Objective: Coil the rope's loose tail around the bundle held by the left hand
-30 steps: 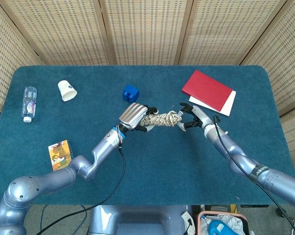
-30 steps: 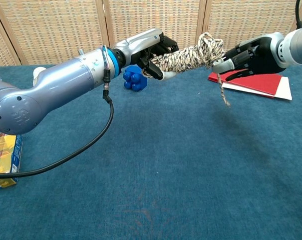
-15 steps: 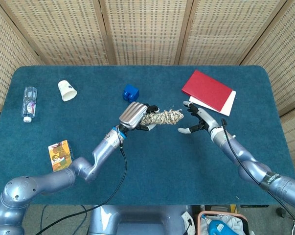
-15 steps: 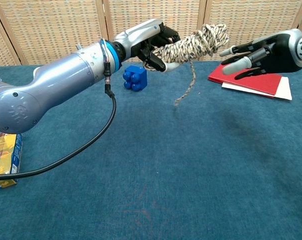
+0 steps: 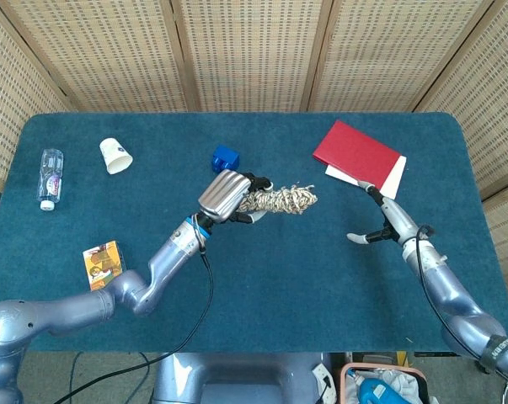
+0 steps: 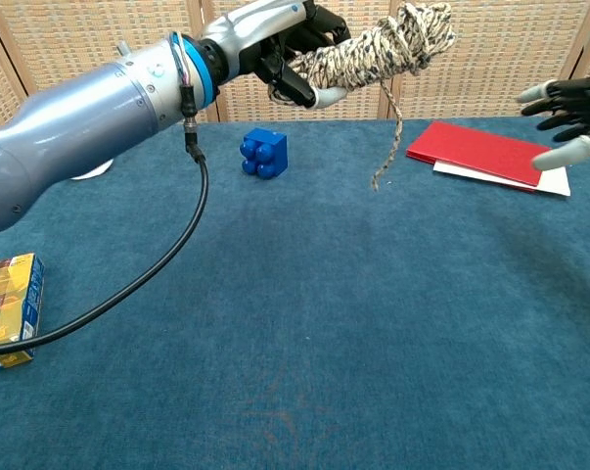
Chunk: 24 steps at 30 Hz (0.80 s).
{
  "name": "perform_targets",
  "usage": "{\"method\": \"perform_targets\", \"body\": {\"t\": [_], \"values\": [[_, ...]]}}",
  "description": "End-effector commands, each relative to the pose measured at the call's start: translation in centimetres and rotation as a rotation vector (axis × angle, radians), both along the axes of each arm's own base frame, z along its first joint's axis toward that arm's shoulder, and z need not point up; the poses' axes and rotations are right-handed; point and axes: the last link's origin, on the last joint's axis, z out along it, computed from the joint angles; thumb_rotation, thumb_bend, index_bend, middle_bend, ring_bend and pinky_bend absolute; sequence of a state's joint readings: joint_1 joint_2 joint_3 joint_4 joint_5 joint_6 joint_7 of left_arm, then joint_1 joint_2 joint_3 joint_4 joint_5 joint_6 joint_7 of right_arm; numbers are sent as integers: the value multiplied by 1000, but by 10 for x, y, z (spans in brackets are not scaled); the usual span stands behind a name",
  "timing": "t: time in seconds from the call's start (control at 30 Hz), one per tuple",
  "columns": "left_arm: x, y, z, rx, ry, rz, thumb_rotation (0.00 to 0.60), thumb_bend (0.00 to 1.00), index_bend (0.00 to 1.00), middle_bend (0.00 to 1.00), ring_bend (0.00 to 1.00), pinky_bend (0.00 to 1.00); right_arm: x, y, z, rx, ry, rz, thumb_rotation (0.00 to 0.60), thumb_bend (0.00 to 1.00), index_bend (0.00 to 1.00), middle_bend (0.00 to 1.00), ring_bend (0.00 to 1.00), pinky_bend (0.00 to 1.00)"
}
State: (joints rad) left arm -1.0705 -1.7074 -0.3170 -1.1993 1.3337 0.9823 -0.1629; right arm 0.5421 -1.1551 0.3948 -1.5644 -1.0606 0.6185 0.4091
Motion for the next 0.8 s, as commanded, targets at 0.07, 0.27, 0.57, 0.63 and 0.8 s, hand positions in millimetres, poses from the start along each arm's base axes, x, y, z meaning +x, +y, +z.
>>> {"method": "perform_targets", "body": {"t": [0.07, 0.27, 0.57, 0.63, 0.8], "values": [[-1, -6, 11, 17, 11, -11, 600, 606, 836, 625, 522, 646, -35, 30, 13, -129, 183, 110, 600, 0, 18, 0, 0, 0], [-4, -7, 20, 43, 46, -15, 600, 606, 836, 625, 522, 646, -61, 45, 26, -333, 522, 310, 600, 0, 17, 0, 0, 0], [-22, -4, 36, 71, 90, 22, 600, 606, 836, 625, 522, 646, -70, 88, 37, -436, 737, 416, 600, 0, 17, 0, 0, 0], [-27, -3, 39, 75, 99, 32, 600, 606, 836, 625, 522, 646, -70, 96, 38, -435, 746, 416, 600, 0, 18, 0, 0, 0], [-34, -2, 42, 78, 109, 49, 600, 606, 836, 625, 522, 646, -70, 110, 35, -432, 779, 415, 600, 0, 17, 0, 0, 0]]}}
